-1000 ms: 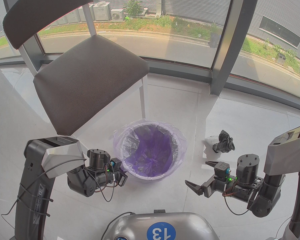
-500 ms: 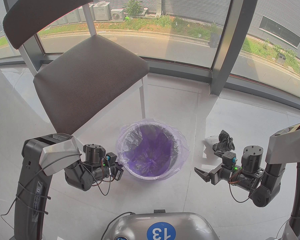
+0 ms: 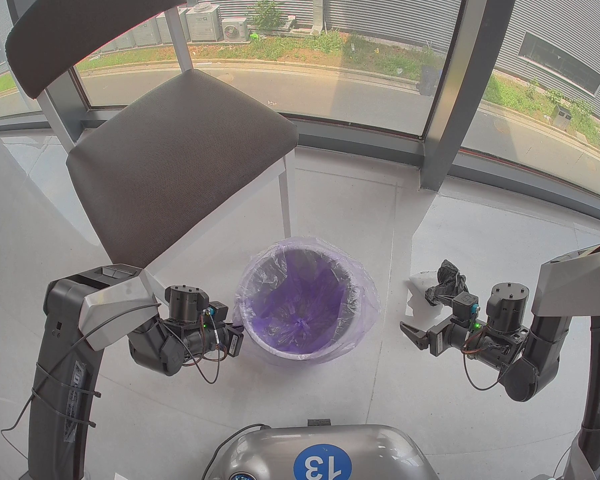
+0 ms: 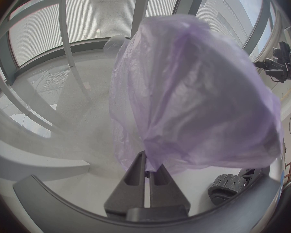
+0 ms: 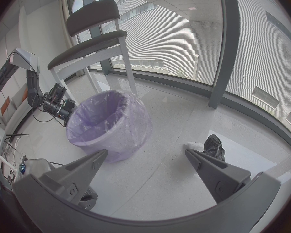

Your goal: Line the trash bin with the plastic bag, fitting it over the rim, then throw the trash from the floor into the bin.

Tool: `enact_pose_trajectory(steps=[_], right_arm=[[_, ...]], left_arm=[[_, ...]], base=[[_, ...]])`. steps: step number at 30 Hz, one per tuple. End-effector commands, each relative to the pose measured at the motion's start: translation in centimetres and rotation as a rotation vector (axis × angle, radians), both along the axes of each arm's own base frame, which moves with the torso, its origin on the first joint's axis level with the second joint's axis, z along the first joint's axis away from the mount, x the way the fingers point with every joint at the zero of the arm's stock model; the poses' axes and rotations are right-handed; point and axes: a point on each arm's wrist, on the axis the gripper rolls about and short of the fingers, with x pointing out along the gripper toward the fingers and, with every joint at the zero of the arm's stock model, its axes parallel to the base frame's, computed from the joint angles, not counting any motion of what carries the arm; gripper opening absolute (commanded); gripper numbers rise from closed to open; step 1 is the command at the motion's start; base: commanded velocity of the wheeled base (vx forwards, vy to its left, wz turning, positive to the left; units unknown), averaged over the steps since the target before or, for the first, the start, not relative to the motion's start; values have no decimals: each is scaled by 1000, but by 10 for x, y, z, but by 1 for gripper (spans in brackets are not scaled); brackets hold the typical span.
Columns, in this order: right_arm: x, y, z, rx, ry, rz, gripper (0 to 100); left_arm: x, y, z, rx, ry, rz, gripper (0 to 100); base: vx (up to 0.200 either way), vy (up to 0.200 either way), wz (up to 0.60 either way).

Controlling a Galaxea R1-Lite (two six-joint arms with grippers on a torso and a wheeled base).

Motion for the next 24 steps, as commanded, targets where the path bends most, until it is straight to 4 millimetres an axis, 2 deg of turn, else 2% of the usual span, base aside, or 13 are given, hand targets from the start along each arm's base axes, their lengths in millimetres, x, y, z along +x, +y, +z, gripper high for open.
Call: enact_pose_trajectory(steps=[1, 4, 14, 23, 24], right_arm=[[8, -9, -4, 4, 14, -16, 100], [10, -14, -4, 8, 10, -23, 100], [21, -24, -12, 18, 17, -52, 100], [24, -30, -11, 21, 10, -70, 100], [24, -30, -11, 21, 8, -70, 100]], left_arm=[[18, -6, 4, -7, -26, -1, 0], [25, -8, 5, -6, -27, -1, 0], [27, -9, 6, 7, 14, -5, 0], [28, -7, 6, 11, 8, -4, 0], [24, -6, 7, 16, 17, -4, 100]], base=[[0, 0, 0], [0, 0, 0], [0, 0, 0], [0, 0, 0], [0, 0, 0]])
